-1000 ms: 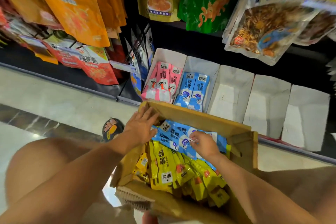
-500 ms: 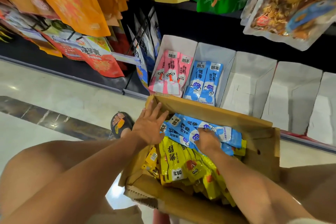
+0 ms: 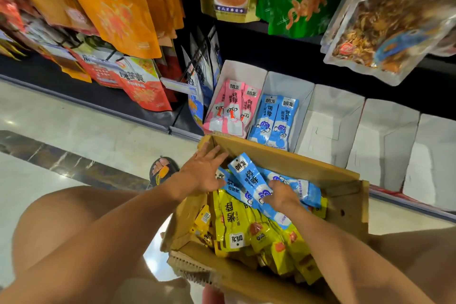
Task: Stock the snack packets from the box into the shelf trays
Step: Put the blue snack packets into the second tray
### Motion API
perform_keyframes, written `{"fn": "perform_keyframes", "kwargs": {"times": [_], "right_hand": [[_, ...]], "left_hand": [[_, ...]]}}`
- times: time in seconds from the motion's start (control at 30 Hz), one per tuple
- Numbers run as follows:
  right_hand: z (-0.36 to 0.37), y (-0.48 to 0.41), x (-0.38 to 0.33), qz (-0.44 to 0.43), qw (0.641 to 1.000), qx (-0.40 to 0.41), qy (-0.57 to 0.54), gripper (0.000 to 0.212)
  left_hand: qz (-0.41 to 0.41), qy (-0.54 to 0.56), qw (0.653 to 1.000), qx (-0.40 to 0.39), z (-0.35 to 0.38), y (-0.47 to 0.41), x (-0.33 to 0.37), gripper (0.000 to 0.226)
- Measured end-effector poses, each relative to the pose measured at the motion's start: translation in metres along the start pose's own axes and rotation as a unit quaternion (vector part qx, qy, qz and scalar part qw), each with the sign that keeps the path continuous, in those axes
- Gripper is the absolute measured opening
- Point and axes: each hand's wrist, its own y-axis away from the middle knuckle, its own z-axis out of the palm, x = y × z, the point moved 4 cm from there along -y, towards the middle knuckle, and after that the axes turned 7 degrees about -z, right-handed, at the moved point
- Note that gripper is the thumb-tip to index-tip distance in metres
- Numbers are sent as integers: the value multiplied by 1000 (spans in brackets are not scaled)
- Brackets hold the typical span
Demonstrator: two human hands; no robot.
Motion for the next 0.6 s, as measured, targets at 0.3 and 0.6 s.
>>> {"fn": "perform_keyframes", "kwargs": {"times": [0.3, 0.6], "right_hand": [[-44, 38, -44, -106, 976, 59, -182, 22], [-95, 88, -118, -196, 908, 92, -359, 26]], "left_hand": [[-26, 189, 982, -14, -41, 26, 7, 60], [-30, 567, 823, 10, -84, 67, 53, 24]]}}
